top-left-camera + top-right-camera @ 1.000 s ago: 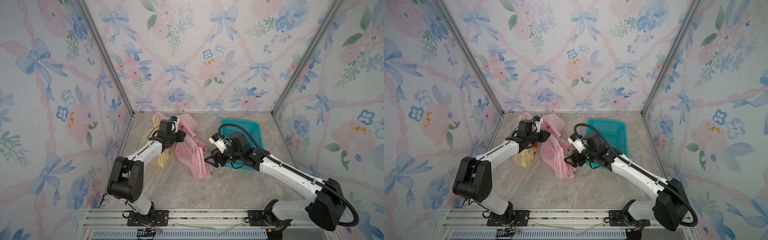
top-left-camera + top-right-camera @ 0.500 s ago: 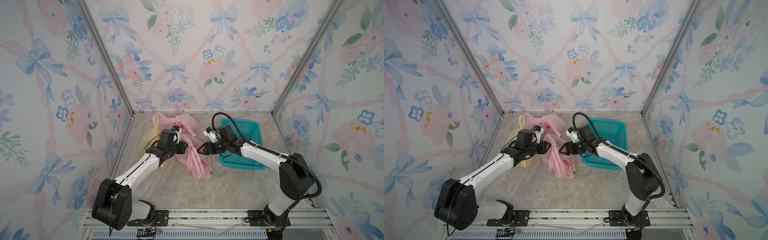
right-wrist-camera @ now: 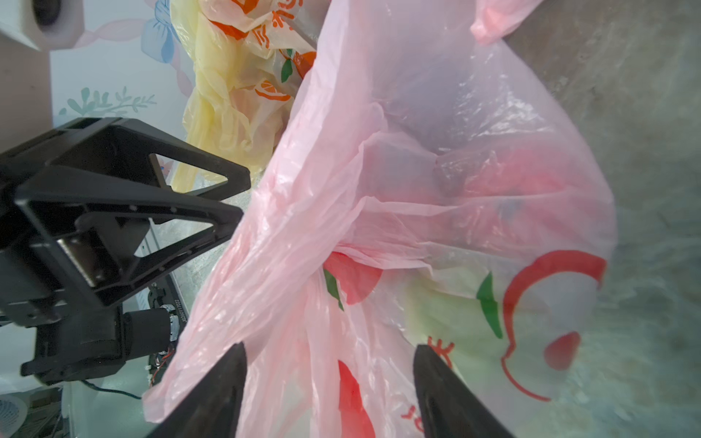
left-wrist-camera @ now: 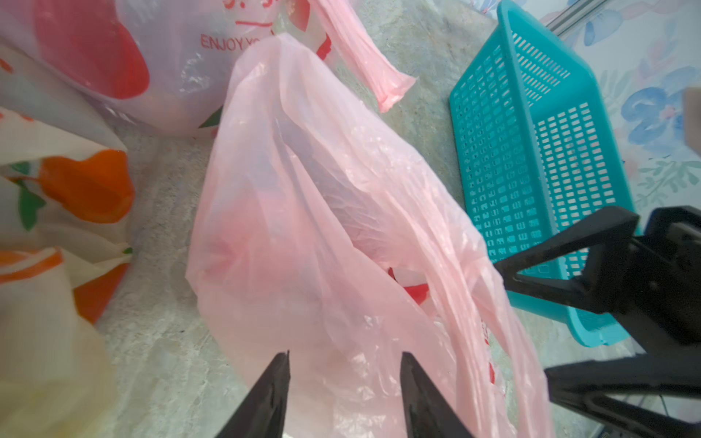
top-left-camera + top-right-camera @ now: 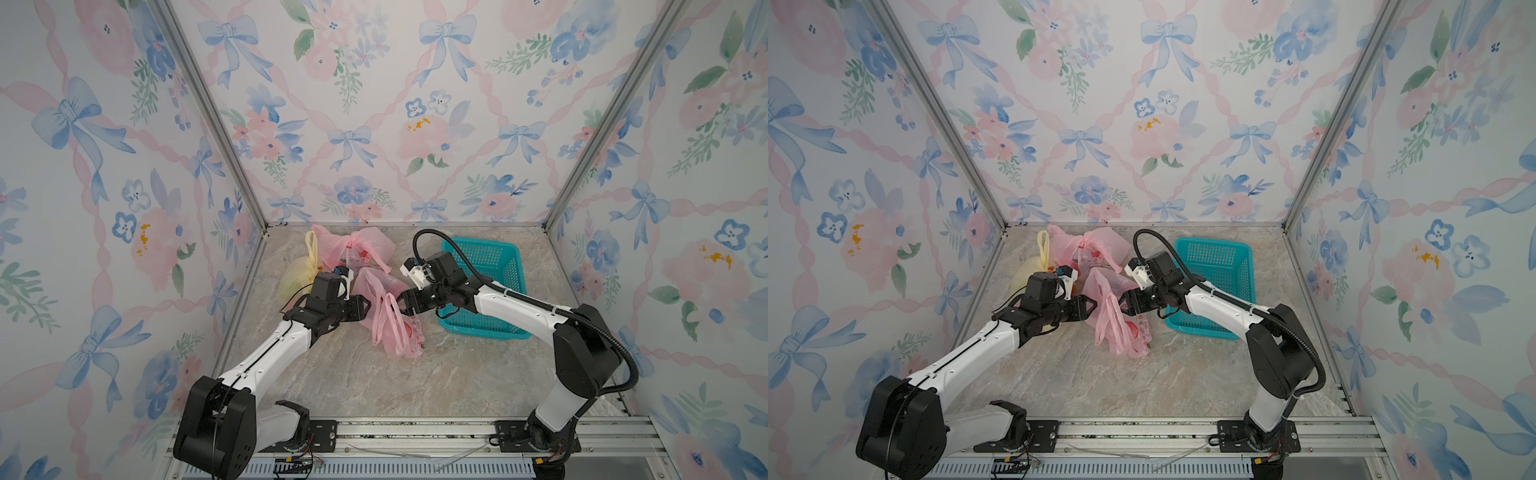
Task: Untie the knot of a plastic bag & take out the apple
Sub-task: Untie the plastic bag at the center of the board.
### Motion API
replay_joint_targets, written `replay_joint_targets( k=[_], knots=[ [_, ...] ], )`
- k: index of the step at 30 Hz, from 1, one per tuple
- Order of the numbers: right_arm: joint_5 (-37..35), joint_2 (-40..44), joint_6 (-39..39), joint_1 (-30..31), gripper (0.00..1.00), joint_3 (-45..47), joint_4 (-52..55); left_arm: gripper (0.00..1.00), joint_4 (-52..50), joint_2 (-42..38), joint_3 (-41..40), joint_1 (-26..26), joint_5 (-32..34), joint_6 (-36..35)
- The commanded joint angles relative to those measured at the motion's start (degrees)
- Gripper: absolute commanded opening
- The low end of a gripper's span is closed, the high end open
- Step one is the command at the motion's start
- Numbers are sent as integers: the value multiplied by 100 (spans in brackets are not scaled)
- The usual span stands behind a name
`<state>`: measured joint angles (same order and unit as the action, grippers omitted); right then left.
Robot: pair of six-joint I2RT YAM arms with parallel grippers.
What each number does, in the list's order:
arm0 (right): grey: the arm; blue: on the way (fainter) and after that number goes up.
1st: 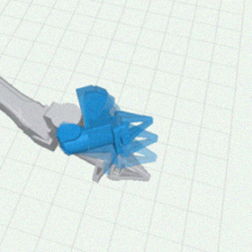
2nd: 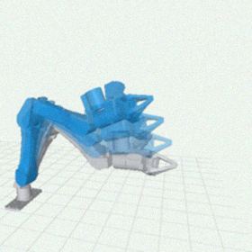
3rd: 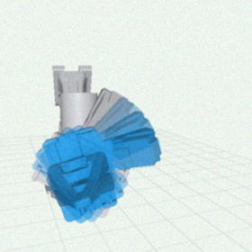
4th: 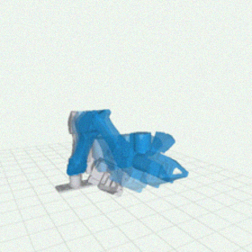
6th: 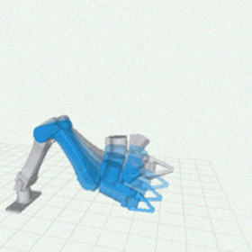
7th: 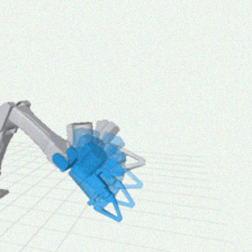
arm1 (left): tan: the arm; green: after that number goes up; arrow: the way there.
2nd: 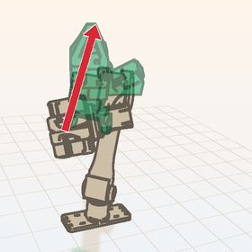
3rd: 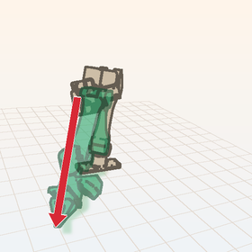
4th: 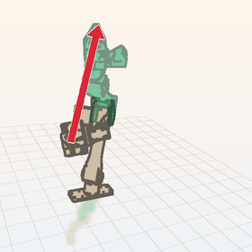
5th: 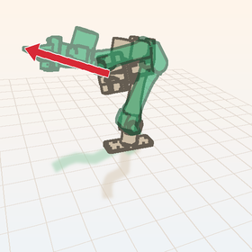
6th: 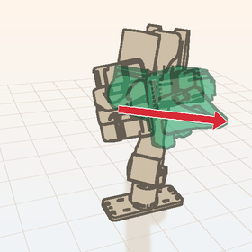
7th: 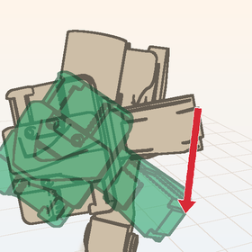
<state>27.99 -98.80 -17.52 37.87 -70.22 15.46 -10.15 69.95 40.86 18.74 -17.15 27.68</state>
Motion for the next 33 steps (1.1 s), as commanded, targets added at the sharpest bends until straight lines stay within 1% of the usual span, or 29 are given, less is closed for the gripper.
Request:
replay_joint_targets(
  k=[1,4,6,9,14,18,23,24,25,26,28,30,31,32,33],
  knots=[
    [-31,213,300,-120,73,119,18,52,396,7,-61,40,-454,204],
    [-139,497,495,-165,74,208,53,53,450,55,-66,57,-427,244],
    [-488,611,610,-186,76,102,364,56,504,55,-86,51,-436,285],
    [-803,263,990,-163,75,-365,1216,56,572,145,-13,142,-517,304],
    [-982,-264,1355,111,75,-824,1794,57,565,385,89,349,-544,300],
    [-1066,-501,1472,367,76,-1040,1881,58,525,501,88,485,-522,310],
    [-849,-702,1454,532,76,-1226,1755,58,526,587,89,576,-467,320],
    [-838,-747,1454,589,76,-1279,1751,57,523,627,270,583,-465,309],
    [-839,-802,1468,621,76,-1330,1769,55,523,679,266,585,-473,305],
    [-877,-876,1471,663,76,-1411,1805,47,526,747,262,585,-489,299],
    [-969,-1025,1455,718,74,-1522,1854,30,524,900,257,585,-534,256],
    [-1014,-1150,1384,722,69,-1598,1873,12,537,1024,234,578,-557,219],
    [-1024,-1191,1362,722,66,-1621,1873,4,549,1068,217,569,-562,197],
    [-1043,-1235,1325,712,61,-1645,1881,0,571,1085,191,549,-562,194],
    [-1073,-1265,1320,703,56,-1682,1911,0,608,1090,177,521,-578,181]
  ],
)
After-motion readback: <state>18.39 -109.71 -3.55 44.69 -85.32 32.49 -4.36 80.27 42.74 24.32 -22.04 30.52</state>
